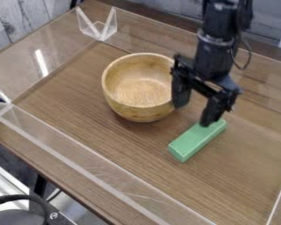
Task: Put the green block in the brown bowl
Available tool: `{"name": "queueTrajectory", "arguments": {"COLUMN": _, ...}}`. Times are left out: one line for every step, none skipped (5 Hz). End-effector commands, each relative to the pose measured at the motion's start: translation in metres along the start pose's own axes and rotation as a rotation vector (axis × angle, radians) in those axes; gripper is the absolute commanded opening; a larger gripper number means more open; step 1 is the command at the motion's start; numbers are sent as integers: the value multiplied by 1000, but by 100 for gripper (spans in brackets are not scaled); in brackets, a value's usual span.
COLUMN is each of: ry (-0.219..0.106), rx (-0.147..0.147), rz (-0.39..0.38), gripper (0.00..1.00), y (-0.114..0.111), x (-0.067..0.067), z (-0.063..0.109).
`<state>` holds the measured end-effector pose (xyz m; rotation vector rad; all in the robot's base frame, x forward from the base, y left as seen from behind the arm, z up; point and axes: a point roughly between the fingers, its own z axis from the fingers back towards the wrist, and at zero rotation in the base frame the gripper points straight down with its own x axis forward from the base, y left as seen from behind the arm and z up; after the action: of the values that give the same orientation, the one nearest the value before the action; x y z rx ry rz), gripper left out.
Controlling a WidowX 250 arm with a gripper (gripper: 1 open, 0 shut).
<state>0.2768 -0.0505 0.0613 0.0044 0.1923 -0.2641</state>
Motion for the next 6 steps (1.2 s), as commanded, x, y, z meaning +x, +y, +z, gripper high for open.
{"name": "queueTrajectory", "arguments": {"ry": -29, "rx": 2, "rz": 4, "gripper": 100, "y": -2, "x": 10, "z": -1}}
{"name": "queueTrajectory", "arguments": {"ry": -54, "rx": 11, "rz": -29, "gripper": 0, "y": -8, "x": 9, "z": -9}}
{"name": "queueTrajectory", "arguments": {"ry": -92, "rx": 15, "rz": -64, "gripper": 100, "y": -13, "x": 6, "z": -8}}
{"name": "queueTrajectory", "arguments": {"ry": -122, "rx": 20, "rz": -81, "gripper": 100, "y": -11, "x": 11, "z": -15}}
{"name": "queueTrajectory", "arguments": {"ry": -137, "rx": 24, "rz": -84, "gripper": 100, "y": -8, "x": 17, "z": -25}}
{"name": "queueTrajectory", "arguments": {"ry": -154, "rx": 6, "rz": -65, "gripper": 100, "y": 0, "x": 13, "z": -28}}
